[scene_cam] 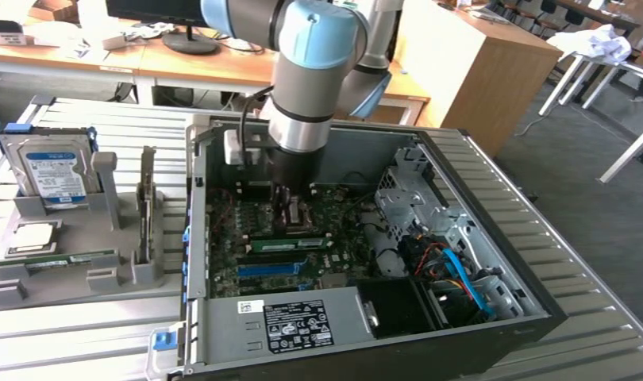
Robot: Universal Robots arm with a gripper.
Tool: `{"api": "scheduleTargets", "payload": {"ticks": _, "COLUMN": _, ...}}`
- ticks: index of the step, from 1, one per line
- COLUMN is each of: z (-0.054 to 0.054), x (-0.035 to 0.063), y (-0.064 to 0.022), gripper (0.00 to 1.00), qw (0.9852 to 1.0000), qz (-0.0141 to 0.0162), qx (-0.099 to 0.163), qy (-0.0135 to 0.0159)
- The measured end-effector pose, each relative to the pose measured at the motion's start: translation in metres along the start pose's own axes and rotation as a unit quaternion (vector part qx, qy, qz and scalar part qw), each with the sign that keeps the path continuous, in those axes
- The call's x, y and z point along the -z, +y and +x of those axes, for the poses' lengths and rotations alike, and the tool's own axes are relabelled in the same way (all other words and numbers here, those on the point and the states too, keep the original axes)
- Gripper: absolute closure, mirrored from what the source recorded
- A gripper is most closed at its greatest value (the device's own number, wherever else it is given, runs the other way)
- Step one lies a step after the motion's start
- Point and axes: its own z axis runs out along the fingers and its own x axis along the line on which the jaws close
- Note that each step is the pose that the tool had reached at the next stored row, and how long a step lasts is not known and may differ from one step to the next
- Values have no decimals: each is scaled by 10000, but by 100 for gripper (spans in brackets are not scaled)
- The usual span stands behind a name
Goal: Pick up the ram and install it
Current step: 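Press down the ram until it locks into place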
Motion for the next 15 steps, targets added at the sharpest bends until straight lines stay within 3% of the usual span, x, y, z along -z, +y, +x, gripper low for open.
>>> {"api": "scheduleTargets", "payload": {"ticks": 5, "z": 1, "x": 28, "y": -79, "gripper": 90, "qw": 10000, "qz": -1, "qx": -1, "qy": -3}}
{"api": "scheduleTargets", "payload": {"ticks": 15, "z": 3, "x": 32, "y": -317, "gripper": 90, "qw": 10000, "qz": -16, "qx": 0, "qy": -4}}
